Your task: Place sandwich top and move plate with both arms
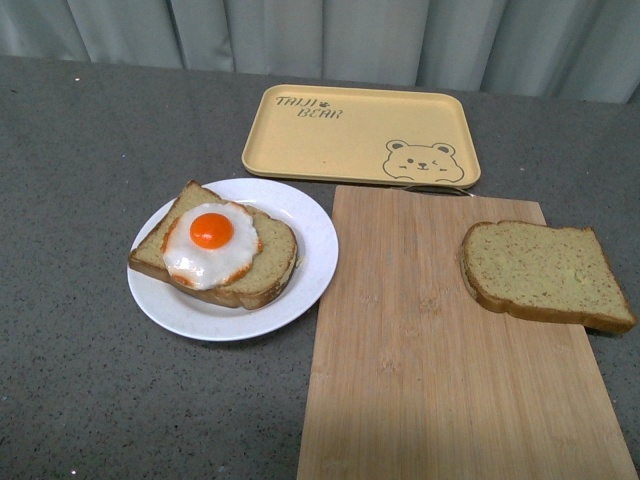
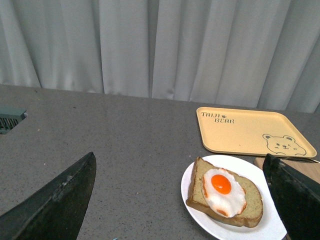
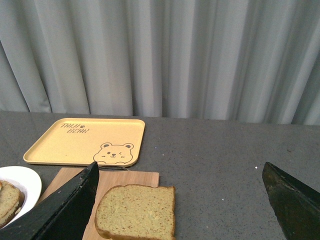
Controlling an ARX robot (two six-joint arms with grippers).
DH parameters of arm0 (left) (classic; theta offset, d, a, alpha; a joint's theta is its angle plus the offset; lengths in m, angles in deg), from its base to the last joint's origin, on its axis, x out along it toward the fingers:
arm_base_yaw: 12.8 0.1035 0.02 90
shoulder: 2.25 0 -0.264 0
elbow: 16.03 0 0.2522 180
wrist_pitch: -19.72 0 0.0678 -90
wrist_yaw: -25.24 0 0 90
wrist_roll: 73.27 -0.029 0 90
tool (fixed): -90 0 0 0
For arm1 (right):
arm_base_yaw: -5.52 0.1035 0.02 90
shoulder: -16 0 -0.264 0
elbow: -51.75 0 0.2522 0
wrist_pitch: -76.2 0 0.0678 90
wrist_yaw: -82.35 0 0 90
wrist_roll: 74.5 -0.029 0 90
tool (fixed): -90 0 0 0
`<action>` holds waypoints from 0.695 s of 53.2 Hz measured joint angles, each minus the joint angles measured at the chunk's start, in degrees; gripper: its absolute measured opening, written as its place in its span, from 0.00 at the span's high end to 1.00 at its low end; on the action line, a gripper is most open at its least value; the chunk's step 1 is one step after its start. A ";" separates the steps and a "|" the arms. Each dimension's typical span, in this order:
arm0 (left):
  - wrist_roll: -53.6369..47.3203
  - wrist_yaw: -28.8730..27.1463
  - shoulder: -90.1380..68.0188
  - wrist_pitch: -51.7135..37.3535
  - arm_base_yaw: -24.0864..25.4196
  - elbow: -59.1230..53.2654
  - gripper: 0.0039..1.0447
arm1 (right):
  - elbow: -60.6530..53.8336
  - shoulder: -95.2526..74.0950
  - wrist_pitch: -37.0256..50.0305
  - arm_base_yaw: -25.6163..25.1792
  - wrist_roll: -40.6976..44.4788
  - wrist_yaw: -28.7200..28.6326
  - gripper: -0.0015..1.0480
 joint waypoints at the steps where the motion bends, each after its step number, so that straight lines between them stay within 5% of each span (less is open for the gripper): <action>1: 0.00 0.00 0.00 0.00 0.00 0.00 0.06 | 0.00 0.00 0.00 0.00 0.00 0.00 0.09; 37: 0.00 0.00 0.00 0.00 0.00 0.00 0.06 | 0.00 0.00 0.00 0.00 0.00 0.00 0.09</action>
